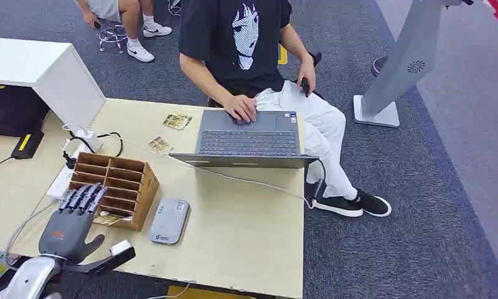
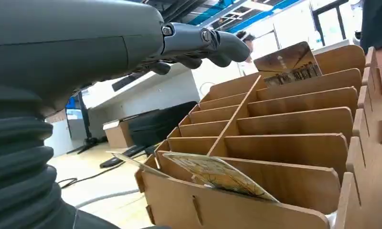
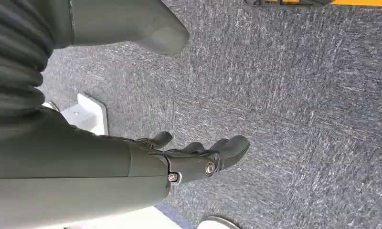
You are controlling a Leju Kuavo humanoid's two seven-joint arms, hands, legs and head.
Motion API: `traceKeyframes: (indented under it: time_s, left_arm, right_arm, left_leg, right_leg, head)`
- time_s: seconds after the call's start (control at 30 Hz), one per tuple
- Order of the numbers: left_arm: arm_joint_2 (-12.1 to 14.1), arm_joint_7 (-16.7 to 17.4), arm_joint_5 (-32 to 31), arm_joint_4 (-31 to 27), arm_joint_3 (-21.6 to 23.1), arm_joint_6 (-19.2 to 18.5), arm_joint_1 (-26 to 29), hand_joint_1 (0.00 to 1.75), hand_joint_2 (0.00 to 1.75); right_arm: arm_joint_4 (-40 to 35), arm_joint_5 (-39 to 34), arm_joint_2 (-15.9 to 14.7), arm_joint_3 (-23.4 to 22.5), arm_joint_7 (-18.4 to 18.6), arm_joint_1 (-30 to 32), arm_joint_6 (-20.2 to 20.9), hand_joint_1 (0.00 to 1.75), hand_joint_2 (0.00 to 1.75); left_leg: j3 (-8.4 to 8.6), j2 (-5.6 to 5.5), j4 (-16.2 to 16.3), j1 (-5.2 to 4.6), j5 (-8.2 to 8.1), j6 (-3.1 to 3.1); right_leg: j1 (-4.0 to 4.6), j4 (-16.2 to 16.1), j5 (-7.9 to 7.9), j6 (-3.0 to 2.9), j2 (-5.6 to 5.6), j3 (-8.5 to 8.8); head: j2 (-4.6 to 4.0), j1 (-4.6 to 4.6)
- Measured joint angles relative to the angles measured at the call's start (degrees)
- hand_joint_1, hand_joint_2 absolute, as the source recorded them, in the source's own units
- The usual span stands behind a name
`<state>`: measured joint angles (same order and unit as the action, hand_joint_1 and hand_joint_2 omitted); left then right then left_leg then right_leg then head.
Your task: Pass the card to the sensor for recognition and then transmit it.
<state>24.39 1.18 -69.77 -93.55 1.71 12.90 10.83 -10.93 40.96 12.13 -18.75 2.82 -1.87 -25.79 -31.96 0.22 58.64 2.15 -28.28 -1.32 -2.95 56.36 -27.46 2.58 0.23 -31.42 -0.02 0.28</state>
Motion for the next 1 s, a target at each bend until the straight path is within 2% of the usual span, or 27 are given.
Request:
traceKeyframes:
  time_s: [0.43, 0.57, 1.0]
  left_arm:
    - [0.00, 0.00, 0.09, 0.22, 0.00, 0.29, -0.02, 0.00, 1.75]
    - [-0.26, -0.04, 0.83, 0.83, 0.00, -0.33, -0.07, 0.33, 1.75]
    - [-1.07, -0.68, 1.90, 3.04, 0.00, -0.87, -0.41, 0.30, 1.75]
  right_arm:
    - [0.00, -0.07, 0.61, -0.43, 0.15, -0.01, -0.31, 0.00, 1.75]
    - [0.00, 0.00, 0.61, -0.50, -0.26, -0.01, -0.20, 0.00, 1.75]
    - [0.00, 0.68, 0.59, -0.89, -0.48, -0.02, 0.13, 0.00, 1.75]
  left_leg:
    - [0.00, 0.00, 0.00, 0.00, 0.00, 0.00]
    - [0.00, 0.00, 0.00, 0.00, 0.00, 0.00]
    - [0.01, 0.00, 0.00, 0.00, 0.00, 0.00]
  right_leg:
    - [0.00, 0.00, 0.00, 0.00, 0.00, 0.00]
    - [0.00, 0.00, 0.00, 0.00, 0.00, 0.00]
    - [0.00, 0.00, 0.00, 0.00, 0.00, 0.00]
  head:
    - [0.00, 0.00]
    - [0.00, 0.00]
    - [0.00, -0.02]
